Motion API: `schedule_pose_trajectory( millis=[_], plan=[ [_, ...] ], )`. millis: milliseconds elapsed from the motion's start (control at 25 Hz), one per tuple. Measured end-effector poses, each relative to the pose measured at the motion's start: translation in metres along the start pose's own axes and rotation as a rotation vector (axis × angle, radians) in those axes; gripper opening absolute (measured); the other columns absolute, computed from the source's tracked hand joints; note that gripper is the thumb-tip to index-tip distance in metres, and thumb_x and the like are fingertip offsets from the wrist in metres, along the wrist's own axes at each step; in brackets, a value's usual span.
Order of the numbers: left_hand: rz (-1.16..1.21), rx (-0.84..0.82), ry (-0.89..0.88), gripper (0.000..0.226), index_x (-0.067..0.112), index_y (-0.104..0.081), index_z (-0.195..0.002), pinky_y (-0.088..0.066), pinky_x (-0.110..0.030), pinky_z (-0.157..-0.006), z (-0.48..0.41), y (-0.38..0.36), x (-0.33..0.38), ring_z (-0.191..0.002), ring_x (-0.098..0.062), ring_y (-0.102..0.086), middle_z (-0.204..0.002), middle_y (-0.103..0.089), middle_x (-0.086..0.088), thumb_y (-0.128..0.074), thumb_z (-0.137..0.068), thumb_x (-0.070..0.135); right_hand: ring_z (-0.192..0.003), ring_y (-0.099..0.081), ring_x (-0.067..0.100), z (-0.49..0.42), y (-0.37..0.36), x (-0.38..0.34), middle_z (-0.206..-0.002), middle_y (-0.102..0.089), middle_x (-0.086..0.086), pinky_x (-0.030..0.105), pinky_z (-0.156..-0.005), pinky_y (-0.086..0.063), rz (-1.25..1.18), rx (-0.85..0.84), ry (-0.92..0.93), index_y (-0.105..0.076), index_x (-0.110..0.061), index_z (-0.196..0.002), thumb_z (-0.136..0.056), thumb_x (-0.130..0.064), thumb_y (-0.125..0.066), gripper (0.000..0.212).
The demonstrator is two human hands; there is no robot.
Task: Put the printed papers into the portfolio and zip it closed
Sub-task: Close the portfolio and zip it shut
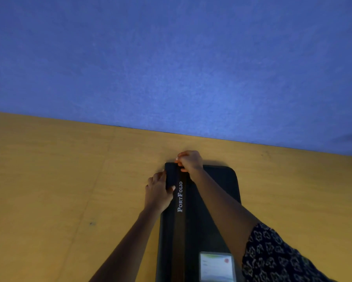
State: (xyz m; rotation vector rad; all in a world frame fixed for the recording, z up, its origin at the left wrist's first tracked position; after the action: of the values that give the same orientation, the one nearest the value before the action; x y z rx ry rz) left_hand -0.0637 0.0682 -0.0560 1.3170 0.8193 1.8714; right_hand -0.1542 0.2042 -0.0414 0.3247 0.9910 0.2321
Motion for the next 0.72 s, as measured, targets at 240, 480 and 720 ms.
schedule_pose_trajectory(
  millis=[240, 480, 720],
  plan=[
    [0.188, 0.008, 0.194, 0.033, 0.016, -0.060, -0.122, -0.046, -0.038, -0.091, 0.032, -0.001, -0.022, -0.111, -0.032, -0.054, -0.121, -0.055, -0.015, -0.058, -0.091, 0.024, -0.125, -0.040, 0.030, 0.056, 0.104, 0.073, -0.141, -0.049, 0.008, 0.039, -0.100, -0.039, 0.473, 0.291, 0.173, -0.059, -0.015, -0.126, -0.087, -0.016, -0.064, 0.039],
    [0.279, -0.007, 0.335, 0.034, 0.016, -0.064, -0.121, -0.050, -0.035, -0.087, 0.089, -0.011, -0.032, -0.110, -0.033, -0.061, -0.117, -0.067, -0.015, -0.063, -0.087, 0.020, -0.121, -0.042, 0.040, 0.117, 0.161, 0.169, -0.134, -0.048, 0.021, 0.045, -0.099, -0.039, 0.407, 0.336, -0.068, -0.047, -0.006, -0.136, -0.082, -0.038, -0.072, 0.067],
    [0.433, 0.032, 0.534, 0.029, 0.018, -0.072, -0.111, -0.052, -0.031, -0.084, 0.135, -0.022, -0.048, -0.103, -0.032, -0.065, -0.107, -0.072, -0.014, -0.070, -0.082, 0.022, -0.113, -0.044, 0.038, 0.146, 0.154, 0.198, -0.124, -0.052, 0.022, 0.035, -0.091, -0.038, 0.347, 0.300, -0.188, -0.060, -0.010, -0.123, -0.080, -0.036, -0.073, 0.052]
  ],
)
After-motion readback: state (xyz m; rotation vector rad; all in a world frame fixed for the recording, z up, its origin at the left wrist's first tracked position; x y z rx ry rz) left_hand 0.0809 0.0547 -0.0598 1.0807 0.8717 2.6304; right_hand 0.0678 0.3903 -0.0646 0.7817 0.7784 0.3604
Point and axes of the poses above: each hand's wrist, its own z-axis away from the middle knuckle, its own y-axis out of the back of the hand, x = y × z, the point moved 9 cm from there along -z, towards the middle knuckle
